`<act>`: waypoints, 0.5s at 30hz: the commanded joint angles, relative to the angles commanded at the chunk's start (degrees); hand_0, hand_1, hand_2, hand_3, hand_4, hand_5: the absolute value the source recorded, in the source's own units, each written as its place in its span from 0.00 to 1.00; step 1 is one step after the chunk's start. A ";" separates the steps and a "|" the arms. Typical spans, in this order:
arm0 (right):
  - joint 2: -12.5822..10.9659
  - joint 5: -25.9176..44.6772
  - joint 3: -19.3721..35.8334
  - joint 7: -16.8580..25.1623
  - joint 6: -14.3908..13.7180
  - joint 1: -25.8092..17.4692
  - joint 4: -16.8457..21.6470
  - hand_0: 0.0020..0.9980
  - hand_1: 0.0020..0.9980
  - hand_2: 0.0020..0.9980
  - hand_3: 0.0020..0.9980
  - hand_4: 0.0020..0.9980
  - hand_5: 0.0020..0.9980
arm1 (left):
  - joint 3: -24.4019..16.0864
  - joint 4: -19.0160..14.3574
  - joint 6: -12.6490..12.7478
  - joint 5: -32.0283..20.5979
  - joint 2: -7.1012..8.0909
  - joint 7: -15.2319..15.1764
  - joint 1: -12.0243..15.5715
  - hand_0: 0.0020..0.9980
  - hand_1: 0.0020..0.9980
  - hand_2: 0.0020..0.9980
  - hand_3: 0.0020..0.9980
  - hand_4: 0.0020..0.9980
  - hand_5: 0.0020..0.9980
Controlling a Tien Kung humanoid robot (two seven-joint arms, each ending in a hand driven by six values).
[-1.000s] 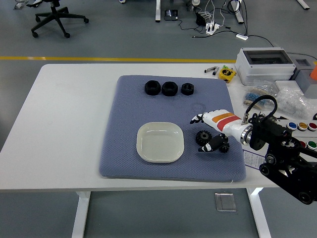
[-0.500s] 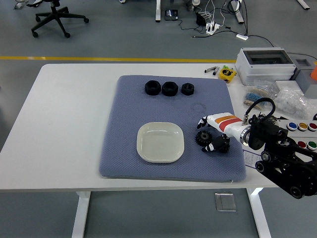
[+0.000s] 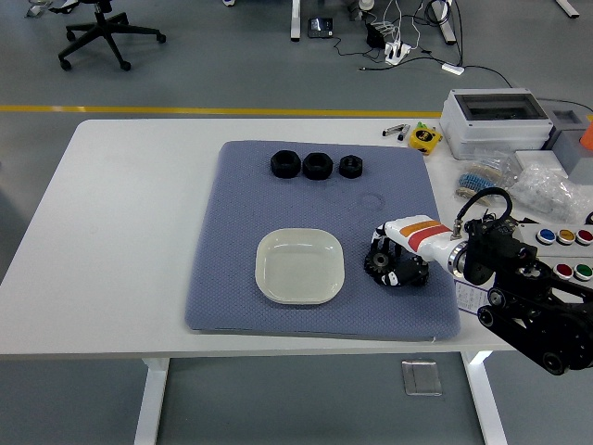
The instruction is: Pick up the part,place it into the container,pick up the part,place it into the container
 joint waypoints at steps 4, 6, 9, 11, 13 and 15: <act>-0.39 -0.28 0.98 0.29 -1.11 -0.09 1.44 0.25 0.34 0.43 0.48 0.62 0.26 | -0.20 0.00 0.01 0.28 0.00 0.04 0.13 0.82 0.80 0.84 0.58 0.49 0.71; -0.67 -0.64 1.66 0.35 -1.61 -0.08 2.60 0.25 0.34 0.43 0.48 0.62 0.26 | -0.31 0.00 0.00 0.43 0.00 0.04 0.22 0.82 0.80 0.84 0.58 0.49 0.71; -1.01 -1.22 2.53 0.26 -2.10 0.02 4.49 0.25 0.33 0.43 0.48 0.61 0.27 | -0.42 0.00 -0.01 0.64 0.00 0.08 0.33 0.82 0.80 0.84 0.58 0.49 0.71; -1.10 -1.72 2.96 0.03 -2.27 0.15 5.88 0.25 0.33 0.43 0.48 0.61 0.27 | -0.43 0.00 -0.02 0.67 0.00 0.07 0.40 0.82 0.80 0.84 0.58 0.49 0.71; -0.97 -2.85 3.22 -0.46 -2.41 0.39 8.16 0.25 0.33 0.43 0.48 0.61 0.27 | -0.42 0.00 -0.07 0.70 0.00 0.04 0.52 0.82 0.80 0.84 0.58 0.49 0.71; -0.73 -3.36 3.10 -0.70 -2.50 0.61 9.73 0.25 0.33 0.43 0.48 0.62 0.25 | -0.44 0.00 -0.10 0.79 0.00 0.07 0.55 0.82 0.80 0.84 0.58 0.49 0.71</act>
